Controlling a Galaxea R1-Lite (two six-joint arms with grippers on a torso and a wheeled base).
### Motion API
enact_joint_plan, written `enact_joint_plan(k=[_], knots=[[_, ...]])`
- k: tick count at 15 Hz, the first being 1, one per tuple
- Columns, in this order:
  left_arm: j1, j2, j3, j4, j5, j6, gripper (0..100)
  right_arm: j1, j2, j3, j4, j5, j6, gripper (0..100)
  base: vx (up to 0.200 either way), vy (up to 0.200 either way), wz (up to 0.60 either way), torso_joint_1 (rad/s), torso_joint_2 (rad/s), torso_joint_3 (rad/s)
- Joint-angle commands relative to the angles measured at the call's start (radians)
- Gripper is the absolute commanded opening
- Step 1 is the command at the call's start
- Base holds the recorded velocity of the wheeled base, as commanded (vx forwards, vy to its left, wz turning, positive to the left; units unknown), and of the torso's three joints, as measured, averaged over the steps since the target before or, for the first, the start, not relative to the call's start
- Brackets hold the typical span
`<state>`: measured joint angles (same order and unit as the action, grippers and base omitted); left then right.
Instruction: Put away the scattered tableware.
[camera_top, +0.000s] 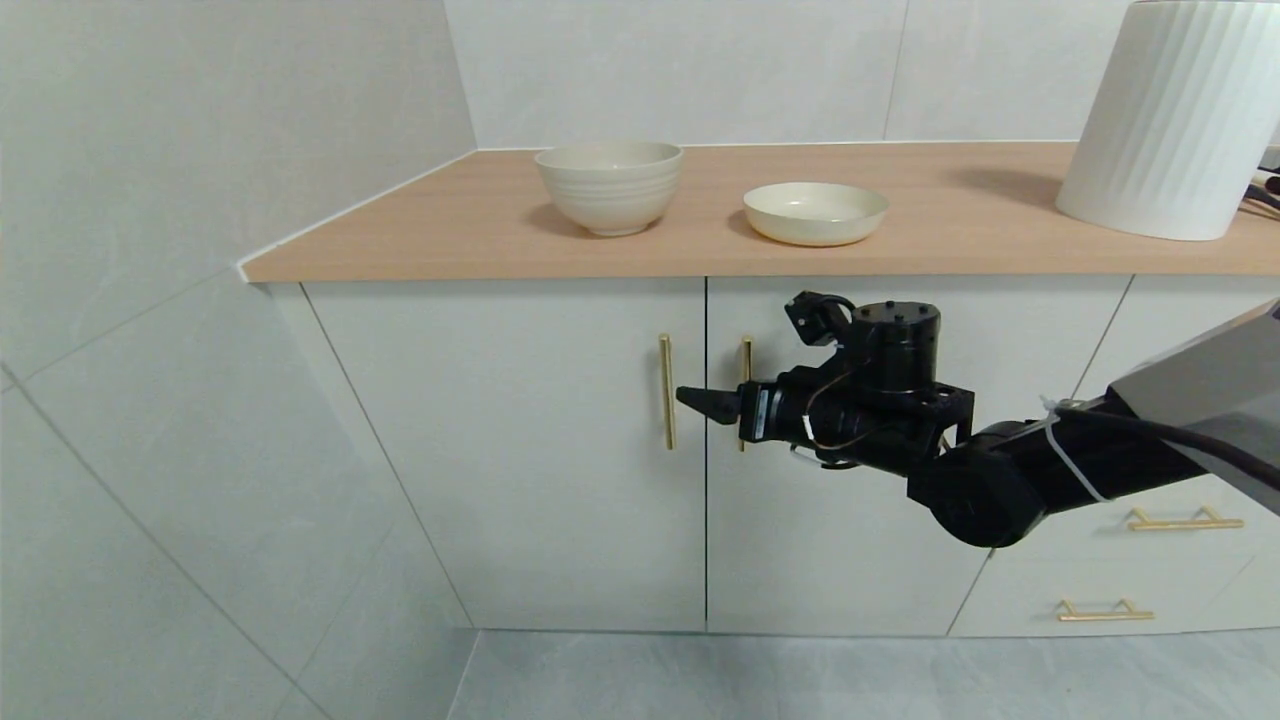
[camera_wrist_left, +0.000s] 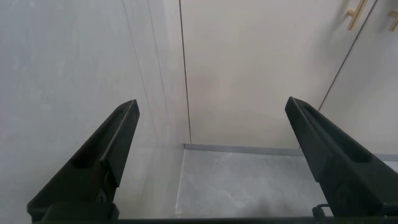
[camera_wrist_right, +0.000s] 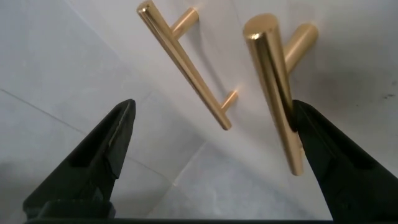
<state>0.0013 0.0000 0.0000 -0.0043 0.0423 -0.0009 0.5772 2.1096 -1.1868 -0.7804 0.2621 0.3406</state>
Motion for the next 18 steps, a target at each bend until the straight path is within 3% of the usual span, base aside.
enact_joint_plan(k=[1,5,7,8,13,15,18], knots=[[0.0,0.0,0.0,0.0,0.001,-0.001,100,0.006,-0.011,0.003,0.0,0.009,0.02,100,0.0,0.0,0.0,0.0,0.0,0.0],[0.0,0.0,0.0,0.0,0.001,-0.001,100,0.016,-0.069,0.032,0.004,0.037,0.077,100,0.0,0.0,0.0,0.0,0.0,0.0],[0.0,0.0,0.0,0.0,0.001,-0.001,100,0.019,-0.115,0.07,0.007,0.103,0.084,100,0.0,0.0,0.0,0.0,0.0,0.0],[0.0,0.0,0.0,0.0,0.001,-0.001,100,0.019,-0.161,0.125,0.007,0.172,0.084,100,0.0,0.0,0.0,0.0,0.0,0.0],[0.0,0.0,0.0,0.0,0.001,-0.001,100,0.021,-0.263,0.311,0.003,0.284,0.077,100,0.0,0.0,0.0,0.0,0.0,0.0],[0.0,0.0,0.0,0.0,0.001,0.001,100,0.021,-0.304,0.389,0.0,0.376,0.077,100,0.0,0.0,0.0,0.0,0.0,0.0],[0.0,0.0,0.0,0.0,0.001,-0.001,100,0.021,-0.342,0.435,0.0,0.41,0.075,100,0.0,0.0,0.0,0.0,0.0,0.0]])
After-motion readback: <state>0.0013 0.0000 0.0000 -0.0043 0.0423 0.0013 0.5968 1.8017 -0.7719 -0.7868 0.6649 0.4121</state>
